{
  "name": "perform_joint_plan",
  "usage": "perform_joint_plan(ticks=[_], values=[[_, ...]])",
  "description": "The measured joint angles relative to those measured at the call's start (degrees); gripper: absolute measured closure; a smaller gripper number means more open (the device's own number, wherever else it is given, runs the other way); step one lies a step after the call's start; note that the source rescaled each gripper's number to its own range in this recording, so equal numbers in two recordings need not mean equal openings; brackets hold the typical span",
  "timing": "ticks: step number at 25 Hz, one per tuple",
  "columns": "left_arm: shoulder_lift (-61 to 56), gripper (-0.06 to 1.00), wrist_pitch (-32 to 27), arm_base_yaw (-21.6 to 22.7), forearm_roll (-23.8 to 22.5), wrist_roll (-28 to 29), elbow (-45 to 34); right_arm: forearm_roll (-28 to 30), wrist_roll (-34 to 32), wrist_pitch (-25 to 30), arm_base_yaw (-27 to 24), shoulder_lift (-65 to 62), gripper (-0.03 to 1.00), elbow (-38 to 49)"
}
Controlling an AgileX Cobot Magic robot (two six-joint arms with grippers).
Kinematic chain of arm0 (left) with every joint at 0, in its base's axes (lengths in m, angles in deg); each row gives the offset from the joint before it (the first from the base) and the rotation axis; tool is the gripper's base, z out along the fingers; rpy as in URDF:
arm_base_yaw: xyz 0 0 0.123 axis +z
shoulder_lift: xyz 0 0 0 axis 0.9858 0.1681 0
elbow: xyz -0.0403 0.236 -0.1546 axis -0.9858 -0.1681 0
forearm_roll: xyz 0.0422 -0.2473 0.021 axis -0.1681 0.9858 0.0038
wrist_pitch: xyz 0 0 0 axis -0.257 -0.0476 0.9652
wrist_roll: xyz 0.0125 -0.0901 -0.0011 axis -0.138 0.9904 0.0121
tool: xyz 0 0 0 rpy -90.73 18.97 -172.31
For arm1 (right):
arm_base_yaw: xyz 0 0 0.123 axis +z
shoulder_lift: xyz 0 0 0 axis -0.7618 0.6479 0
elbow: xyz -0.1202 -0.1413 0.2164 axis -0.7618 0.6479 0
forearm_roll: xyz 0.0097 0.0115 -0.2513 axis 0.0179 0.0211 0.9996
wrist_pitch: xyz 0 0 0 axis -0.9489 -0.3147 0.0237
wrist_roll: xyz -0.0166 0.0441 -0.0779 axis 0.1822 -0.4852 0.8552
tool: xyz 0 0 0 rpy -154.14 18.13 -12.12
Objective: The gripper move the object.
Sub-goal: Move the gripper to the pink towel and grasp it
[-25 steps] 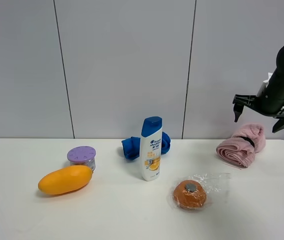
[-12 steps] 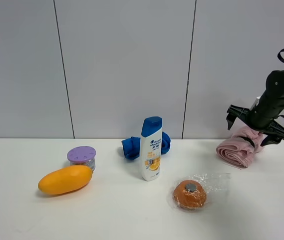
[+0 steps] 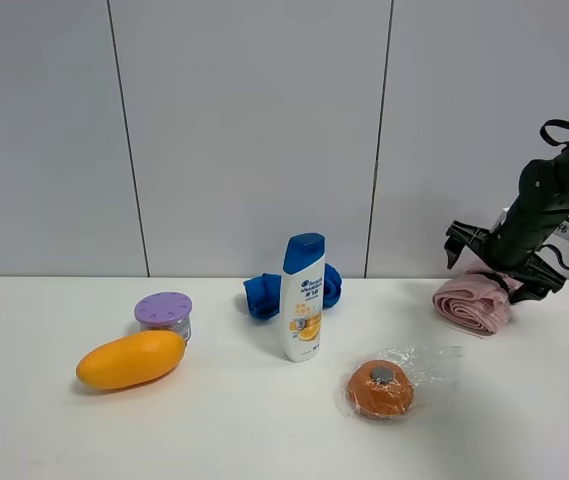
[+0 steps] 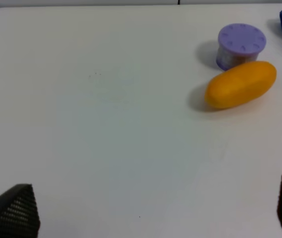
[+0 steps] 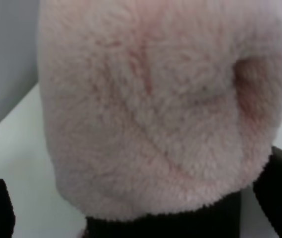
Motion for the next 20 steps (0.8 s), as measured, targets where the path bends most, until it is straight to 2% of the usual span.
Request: perform_joint_plan(ticks=[8, 11, 12, 13, 16, 20], values=[[0.0, -0.06, 0.0, 0.0, 0.0, 0.0, 0.0, 0.4, -0.3, -0.3, 1.7, 2.7, -0.03, -2.3], [0.0, -0.06, 0.0, 0.0, 0.0, 0.0, 0.0, 2.0, -0.4, 1.1, 1.8, 2.8, -0.03, -2.4], [0.0, -0.06, 0.0, 0.0, 0.0, 0.0, 0.0, 3.1, -0.4, 1.8, 1.8, 2.9, 0.0, -2.4], [0.0, -0.06, 0.0, 0.0, 0.0, 0.0, 0.0, 4.0, -0.4, 2.5, 1.8, 3.0, 0.05, -2.4], [0.0, -0.06, 0.0, 0.0, 0.0, 0.0, 0.0, 6.2, -0.9, 3.8, 1.8, 3.0, 0.33, -2.4], [0.0, -0.06, 0.0, 0.0, 0.0, 0.0, 0.0, 7.1, -2.3, 3.8, 1.8, 3.0, 0.82, -2.4]])
